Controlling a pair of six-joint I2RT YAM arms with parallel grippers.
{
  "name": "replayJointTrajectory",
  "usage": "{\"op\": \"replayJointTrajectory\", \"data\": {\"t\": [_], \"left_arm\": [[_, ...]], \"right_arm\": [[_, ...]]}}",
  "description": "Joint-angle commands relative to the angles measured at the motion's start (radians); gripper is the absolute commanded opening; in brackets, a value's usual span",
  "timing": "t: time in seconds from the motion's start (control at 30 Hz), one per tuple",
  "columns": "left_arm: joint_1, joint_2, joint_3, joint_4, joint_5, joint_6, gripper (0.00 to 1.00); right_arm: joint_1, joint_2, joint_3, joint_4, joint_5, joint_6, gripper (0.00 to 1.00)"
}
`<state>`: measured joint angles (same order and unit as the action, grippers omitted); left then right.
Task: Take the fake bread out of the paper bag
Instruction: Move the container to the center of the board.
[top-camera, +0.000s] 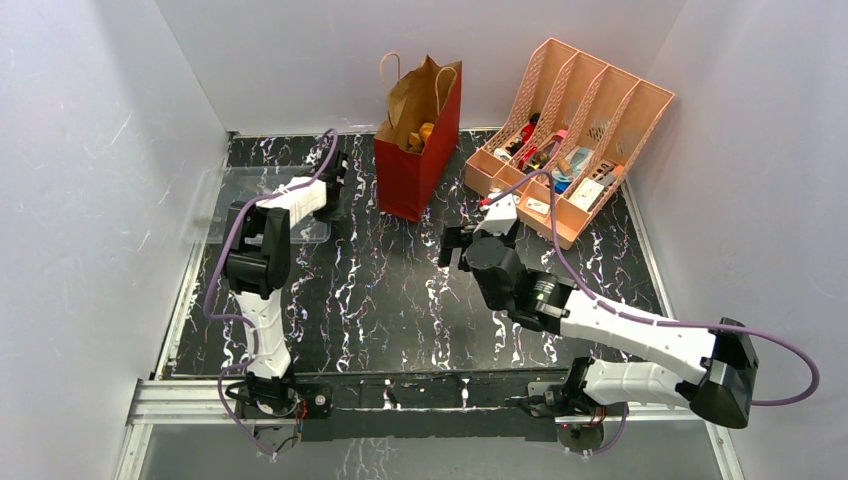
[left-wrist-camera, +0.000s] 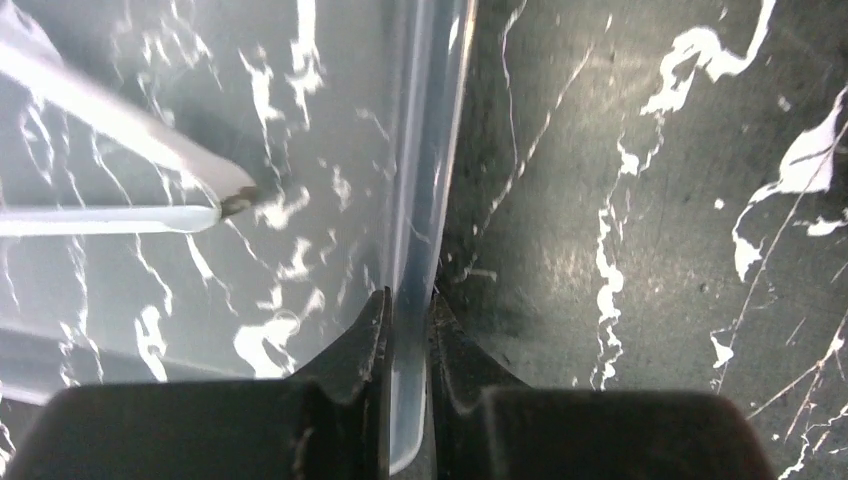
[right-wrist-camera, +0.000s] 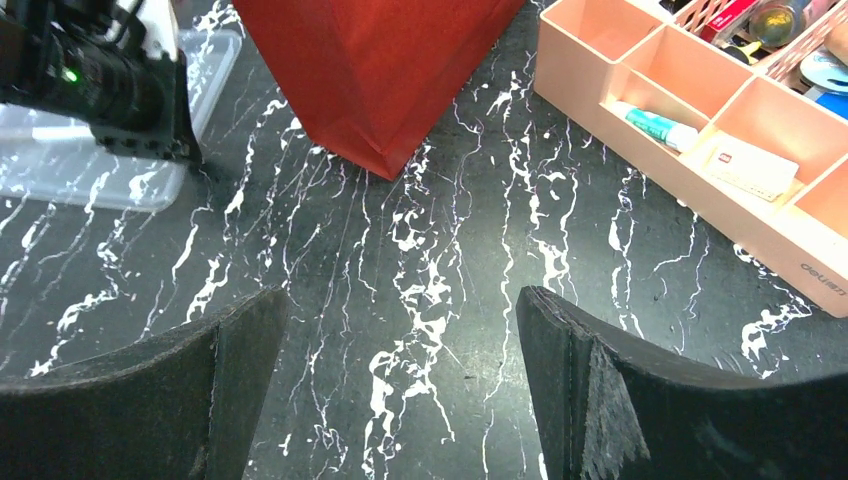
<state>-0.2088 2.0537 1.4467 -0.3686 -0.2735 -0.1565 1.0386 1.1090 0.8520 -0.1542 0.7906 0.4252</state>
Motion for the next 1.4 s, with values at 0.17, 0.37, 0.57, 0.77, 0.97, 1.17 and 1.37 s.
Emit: {"op": "replayJointTrajectory", "data": {"t": [0.17, 0.37, 0.57, 0.77, 0.97, 1.17, 1.37], "left_arm": [[-0.108, -0.061, -0.093, -0.264, -0.12, -0.294, 0.0], [-0.217, -0.177, -0.194, -0.304, -0.155, -0.407, 0.0], [-0.372, -0.258, -0.273, -0.351, -0.181, -0.527, 0.0], [-0.608, -0.261, -0.295, -0.442, -0.249, -0.715, 0.0], [-0.816, -0.194, -0.256, -0.519, -0.297, -0.885, 0.0], [-0.955, -0.047, -0.076, -0.534, -0.313, -0.907, 0.0], [-1.017, 0.086, 0.137, -0.539, -0.322, -0.839, 0.0]], "right_arm": [[-0.003, -0.133, -0.019, -0.099, 0.028, 0.071, 0.85], [-0.002, -0.2, -0.037, -0.166, 0.024, 0.113, 0.85], [-0.002, -0.239, -0.033, -0.23, 0.037, 0.139, 0.86], [-0.002, -0.287, -0.005, -0.304, 0.081, 0.144, 0.86], [-0.002, -0.304, 0.056, -0.368, 0.117, 0.135, 0.87], [-0.002, -0.335, 0.103, -0.459, 0.19, 0.167, 0.87], [-0.002, -0.365, 0.115, -0.621, 0.323, 0.303, 0.87]]}}
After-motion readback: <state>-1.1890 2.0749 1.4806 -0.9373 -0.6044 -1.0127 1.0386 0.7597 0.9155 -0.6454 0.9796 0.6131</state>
